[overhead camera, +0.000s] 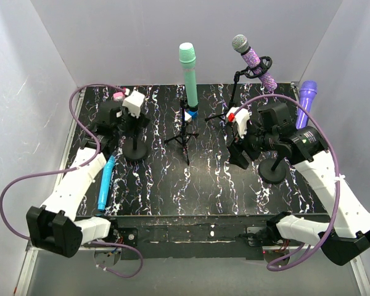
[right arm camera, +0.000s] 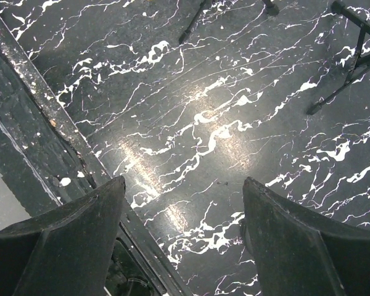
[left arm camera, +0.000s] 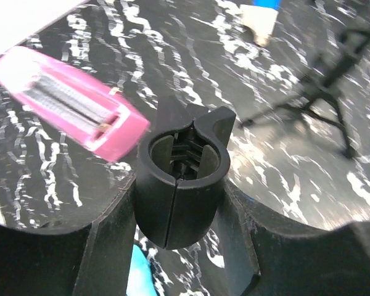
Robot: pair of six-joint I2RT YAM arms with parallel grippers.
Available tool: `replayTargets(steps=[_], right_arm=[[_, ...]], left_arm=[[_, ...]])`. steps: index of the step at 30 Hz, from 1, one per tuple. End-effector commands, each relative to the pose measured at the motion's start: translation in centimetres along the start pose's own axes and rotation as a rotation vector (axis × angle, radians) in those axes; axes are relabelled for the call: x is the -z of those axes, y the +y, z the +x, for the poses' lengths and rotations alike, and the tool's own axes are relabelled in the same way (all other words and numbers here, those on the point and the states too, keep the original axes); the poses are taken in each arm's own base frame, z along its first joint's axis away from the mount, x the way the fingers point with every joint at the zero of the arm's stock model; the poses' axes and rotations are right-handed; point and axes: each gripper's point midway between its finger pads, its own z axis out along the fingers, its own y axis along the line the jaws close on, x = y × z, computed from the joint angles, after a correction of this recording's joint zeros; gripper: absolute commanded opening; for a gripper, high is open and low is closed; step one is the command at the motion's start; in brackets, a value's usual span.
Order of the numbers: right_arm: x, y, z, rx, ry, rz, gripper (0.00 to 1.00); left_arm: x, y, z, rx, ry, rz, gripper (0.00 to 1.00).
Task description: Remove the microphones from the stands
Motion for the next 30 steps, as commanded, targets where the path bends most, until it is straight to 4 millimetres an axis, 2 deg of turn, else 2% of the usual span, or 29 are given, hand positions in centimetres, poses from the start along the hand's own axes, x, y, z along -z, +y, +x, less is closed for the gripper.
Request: replayTargets(steps=[1,5,10,13,15,17,21,25,27,30], right_arm=[[1.0,0.2,-1.9,0.000,-0.075,-0.003,0.83],[0.9,0.2,-2.0,0.001,-0.077,-0.004,0.82],[0.8,0.1,-2.5,0.003,-0.085,-0.005,0.82],[0.6,0.1,-2.6,-0.006,-0.086,-0.012,0.82],[0.5,0.1,-2.8,-0.011,-0.091,-0.019,0.83],[0.6,0.3,-3.2,-0.010,-0.099,-0.029,0.84],[0.7,0.4,-4.2,-0.009,-0.118,-0.046,0.84],[0.4,0.2,-5.7,-0.014,-0.151,-0.058,0.84],[0.3,-0.2,-7.2,-0.021,-0.198,-0.048,0.84],[0.5,-1.0,-10.1,-0.014,-0.309,-0.023,0.84]], left_arm=[[-1.1,7.1,-5.1,0.070,-0.203,-0.267,0.31],[-2.7,9.4,-4.7,0.128,-0.222,-0.299,0.32],[-3.7,9.6,-2.9,0.163,-0.193,-0.303,0.41],[-3.6,10.0,-1.8,0.188,-0.169,-0.322,0.54],[-3.0,10.1,-2.2,0.189,-0.181,-0.326,0.62],[-2.2,9.8,-2.9,0.172,-0.198,-0.301,0.68],[-0.1,7.5,-6.0,0.142,-0.273,-0.158,0.75],[2.4,6.2,-8.9,0.131,-0.342,-0.079,0.77],[3.6,4.8,-11.2,0.126,-0.399,0.008,0.77],[5.1,1.4,-15.3,0.116,-0.495,0.250,0.77]])
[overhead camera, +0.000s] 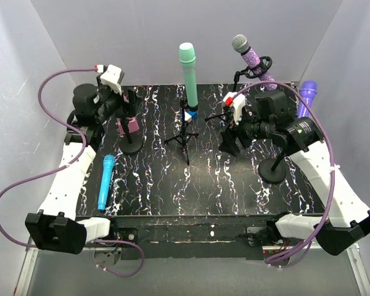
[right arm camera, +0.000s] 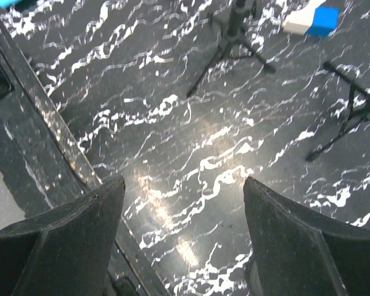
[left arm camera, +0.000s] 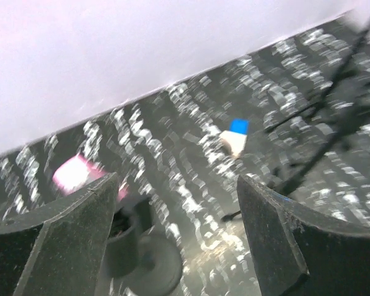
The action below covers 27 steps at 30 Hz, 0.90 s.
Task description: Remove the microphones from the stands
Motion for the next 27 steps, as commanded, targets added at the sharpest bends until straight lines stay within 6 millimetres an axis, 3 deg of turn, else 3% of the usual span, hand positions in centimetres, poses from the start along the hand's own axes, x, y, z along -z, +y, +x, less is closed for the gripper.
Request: replayTargets(steps=[1,4,7,11,15,19,27], right_arm=[[0.7,-0.9,-6.8,0.043,-0.246,0.034,0.84],[1.2,-1.6,-10.3,0.088,-0.375,0.061,0.84],[2.3,-2.0,-14.6,0.122,-0.514,0.076,0.87],[2.2,-2.6,-18.8,0.099,-0.586,0.052,0.87],[2.0,-3.2,-22.1,0.048,-0.640,0.025,0.86],[0.8,-2.9,-23.7,0.060,-0.648,-0.009,0.86],[-1.5,-4.2,-23.1,-0.005,-0.609,0.013,0.84]], left_arm=[[1.9,-6.6,-7.9,0.037,-0.164,0.401,0.77],[1.7,-9.3,-10.5,0.088,-0.185,0.621,0.76],[0.7,-9.6,-11.3,0.078,-0.201,0.678,0.75],[-0.4,-9.8,-11.0,0.056,-0.202,0.715,0.75],[-2.2,-9.6,-8.9,0.084,-0.163,0.713,0.70],[-4.6,-9.3,-8.3,0.176,-0.137,0.641,0.68],[-7.3,-10.9,-6.2,0.249,-0.066,0.678,0.68]])
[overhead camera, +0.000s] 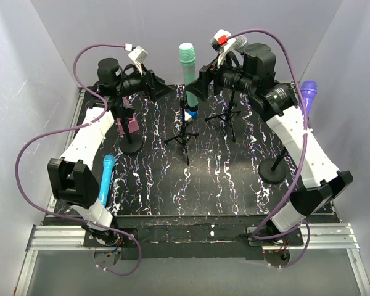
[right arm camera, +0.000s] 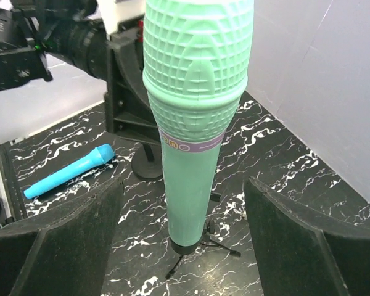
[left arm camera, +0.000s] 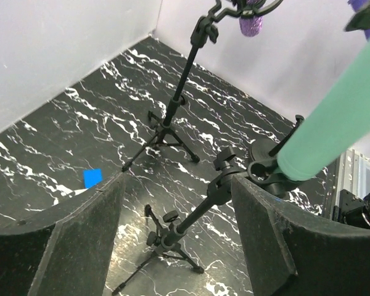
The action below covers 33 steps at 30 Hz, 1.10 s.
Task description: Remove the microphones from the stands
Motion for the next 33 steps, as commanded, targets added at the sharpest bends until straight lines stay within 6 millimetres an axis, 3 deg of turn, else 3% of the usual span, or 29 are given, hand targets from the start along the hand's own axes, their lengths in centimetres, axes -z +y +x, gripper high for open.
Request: replayTargets(steps=[1,12,18,22,33], right_arm=[[-0.1,0.0,-2.0,-0.016,-0.056,0.016,0.84],[-1.3,-0.4,-1.2,0.029,-0.040,0.004,0.73],[-1.5,-0.4,-1.3,0.047,-0.042,-0.001,0.64],[-1.8,-0.2,-1.4,0.073,-0.044,-0.026,0.51],[-2.7,0.2,-1.2,0.063,-0.038,-0.057,0.50]], left_arm=[[-1.0,-0.7,-0.4,0.028,-0.005,0.012,0.68],[-4.9,-1.3,0.7,0.092,0.023,0.006,0.66],[-5.1,-1.9,2.7,0.104,0.066,0.031,0.66],[-5.2,-2.1,3.8,0.111,0.092,0.033,0.64],[-5.5,-1.2,6.1,0.138,0.139,0.009,0.59]])
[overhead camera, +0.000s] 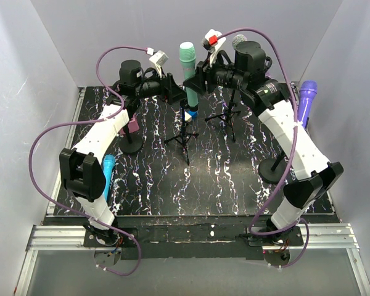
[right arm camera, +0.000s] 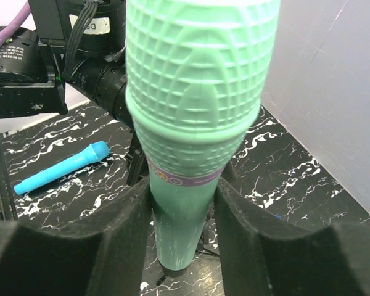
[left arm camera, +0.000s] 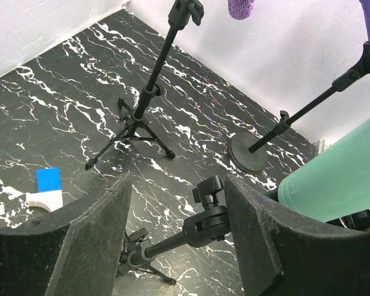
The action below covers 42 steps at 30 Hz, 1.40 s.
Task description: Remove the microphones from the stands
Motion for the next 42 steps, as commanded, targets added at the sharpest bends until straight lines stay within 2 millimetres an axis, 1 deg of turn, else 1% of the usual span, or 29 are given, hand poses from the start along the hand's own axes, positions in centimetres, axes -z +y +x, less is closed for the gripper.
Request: replayTargets(steps=[1,2,5,7,8,10,12,17,19,21,22,23,25,26,27,28,29,30,33,35,37,39,42], right_arm=[[-0.3,0.8,-2.1,0.047,-0.058,-0.027,0.45],[-0.4,0.8,-2.1,0.053,-0.057,-0.032,0.40],[-0.5,1.4,-2.7,0.110,-0.069,-0.065,0.19],[-0.4,1.7,-3.6,0.175,-0.089,-0.084,0.06],[-0.3,1.8,-4.3,0.213,-0.107,-0.088,0.01],[0.0,1.8,-5.8,0.281,-0.153,-0.081,0.01],[0.8,2.0,-7.9,0.341,-0.215,-0.065,0.01],[2.7,2.6,-14.1,0.400,-0.365,-0.032,0.01],[4.1,3.2,-17.0,0.408,-0.442,-0.015,0.01],[5.2,3.3,-19.1,0.409,-0.506,0.011,0.01],[5.7,3.4,-19.6,0.406,-0.522,0.022,0.01],[6.0,3.5,-19.8,0.397,-0.527,0.028,0.01],[6.5,3.5,-19.0,0.375,-0.502,0.037,0.01],[6.4,3.3,-17.9,0.368,-0.472,0.043,0.01],[6.8,3.3,-17.0,0.363,-0.453,0.051,0.01],[6.8,3.0,-15.7,0.346,-0.428,0.058,0.01],[7.3,3.0,-15.1,0.333,-0.417,0.066,0.01],[7.3,2.8,-13.6,0.299,-0.387,0.076,0.01],[8.3,2.8,-11.9,0.231,-0.350,0.092,0.01],[9.1,3.1,-11.4,0.193,-0.346,0.093,0.01],[9.5,3.3,-10.8,0.184,-0.338,0.089,0.01],[9.6,3.4,-10.3,0.173,-0.333,0.089,0.01],[9.3,2.9,-9.9,0.127,-0.327,0.095,0.01]], left_arm=[[-0.1,0.7,2.1,0.022,0.048,-0.028,0.59],[-0.1,0.9,2.3,0.022,0.052,-0.033,0.59],[-0.1,1.2,2.7,0.015,0.058,-0.043,0.58],[-0.1,1.3,3.0,0.013,0.064,-0.041,0.57],[-0.1,1.0,2.9,0.007,0.059,-0.032,0.56],[-0.1,0.8,3.0,0.001,0.058,-0.018,0.56],[-0.3,1.0,3.4,0.008,0.067,-0.019,0.56],[-0.3,1.6,4.5,0.019,0.097,-0.037,0.56],[-0.3,1.5,4.3,0.017,0.093,-0.038,0.56],[-0.3,1.5,4.1,0.014,0.088,-0.037,0.56],[-0.3,1.3,3.8,0.014,0.083,-0.030,0.57],[-0.3,1.2,3.4,0.007,0.071,-0.026,0.57],[-0.3,0.7,2.3,-0.017,0.040,-0.018,0.59],[-0.2,0.5,1.4,-0.031,0.018,-0.013,0.60],[-0.1,0.1,0.5,-0.047,-0.002,-0.005,0.61],[0.0,-0.8,-0.8,-0.074,-0.028,0.022,0.62],[0.2,-1.7,-2.1,-0.108,-0.053,0.056,0.63],[0.5,-2.4,-3.0,-0.150,-0.069,0.079,0.64],[1.2,-3.9,-4.9,-0.223,-0.096,0.121,0.66],[1.6,-5.1,-5.5,-0.240,-0.097,0.171,0.67],[2.2,-7.1,-6.2,-0.274,-0.093,0.250,0.68],[2.8,-8.4,-5.9,-0.290,-0.072,0.323,0.70],[3.7,-9.8,-5.7,-0.323,-0.063,0.369,0.70]])
